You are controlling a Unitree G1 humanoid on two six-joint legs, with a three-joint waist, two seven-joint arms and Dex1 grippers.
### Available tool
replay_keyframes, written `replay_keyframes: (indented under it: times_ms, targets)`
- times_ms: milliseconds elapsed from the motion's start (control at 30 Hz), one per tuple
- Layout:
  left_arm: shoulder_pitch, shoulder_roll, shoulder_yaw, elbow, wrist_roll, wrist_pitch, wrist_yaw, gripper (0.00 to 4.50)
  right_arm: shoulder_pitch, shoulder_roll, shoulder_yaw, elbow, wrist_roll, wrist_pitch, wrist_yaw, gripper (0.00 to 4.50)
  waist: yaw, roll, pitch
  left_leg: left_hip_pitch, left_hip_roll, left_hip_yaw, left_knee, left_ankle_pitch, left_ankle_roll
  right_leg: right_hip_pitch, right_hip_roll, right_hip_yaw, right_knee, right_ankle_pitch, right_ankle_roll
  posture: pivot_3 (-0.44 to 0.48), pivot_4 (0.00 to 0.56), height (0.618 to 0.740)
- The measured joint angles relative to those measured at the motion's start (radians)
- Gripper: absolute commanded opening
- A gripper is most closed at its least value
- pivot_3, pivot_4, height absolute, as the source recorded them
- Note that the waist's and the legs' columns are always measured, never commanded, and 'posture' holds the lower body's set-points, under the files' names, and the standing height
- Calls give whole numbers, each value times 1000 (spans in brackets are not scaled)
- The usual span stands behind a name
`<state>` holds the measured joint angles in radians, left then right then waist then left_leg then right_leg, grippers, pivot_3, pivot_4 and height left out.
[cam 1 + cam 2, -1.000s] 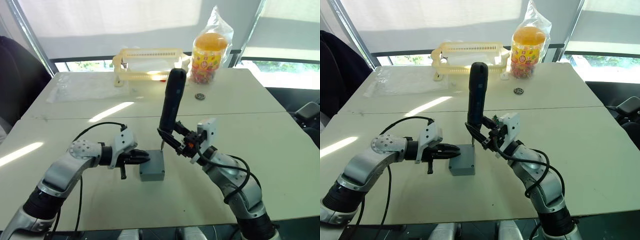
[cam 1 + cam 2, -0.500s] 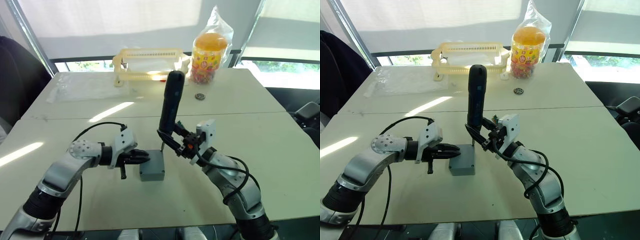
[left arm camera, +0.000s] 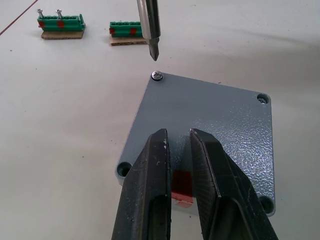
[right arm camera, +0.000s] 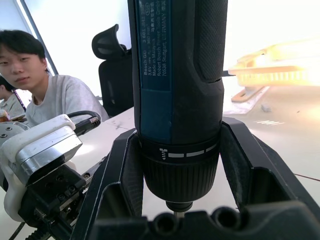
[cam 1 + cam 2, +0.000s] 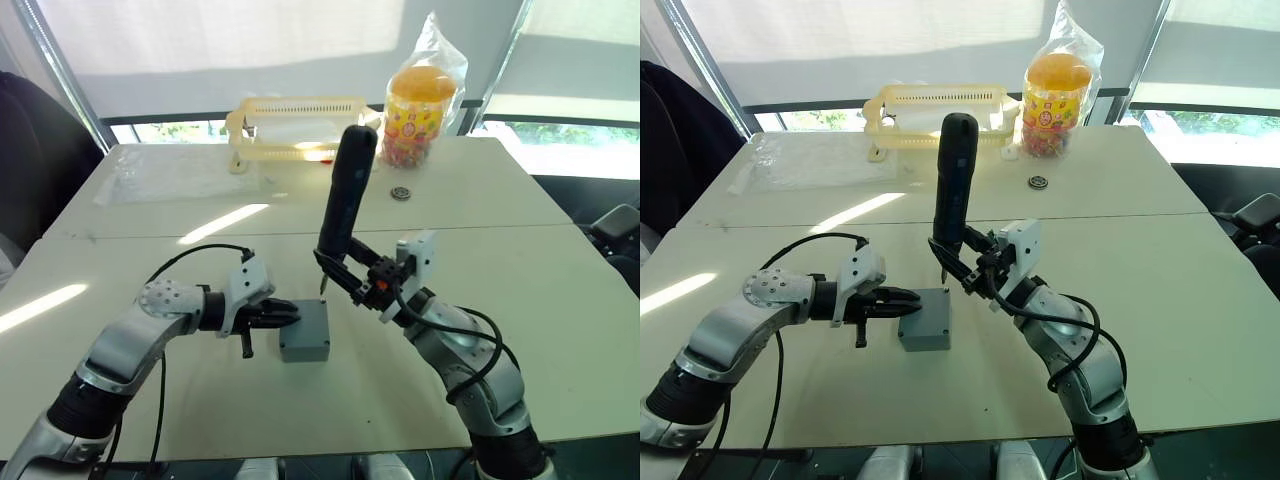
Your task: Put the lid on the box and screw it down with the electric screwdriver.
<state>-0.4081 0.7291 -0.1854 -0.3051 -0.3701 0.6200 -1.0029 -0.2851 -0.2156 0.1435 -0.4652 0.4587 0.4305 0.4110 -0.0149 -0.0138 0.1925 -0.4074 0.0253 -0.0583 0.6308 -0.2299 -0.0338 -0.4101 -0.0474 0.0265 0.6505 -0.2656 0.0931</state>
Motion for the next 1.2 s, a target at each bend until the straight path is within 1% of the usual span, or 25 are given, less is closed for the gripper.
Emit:
replay_keyframes:
  times_ms: [1200]
  targets:
    - [0,0,0,-1,0,1,3,667,7,2,0,58,-50,-31,49,1789,0,0,0,0,0,0,0,0,0,0,0,0,0,0,0,0,150,740]
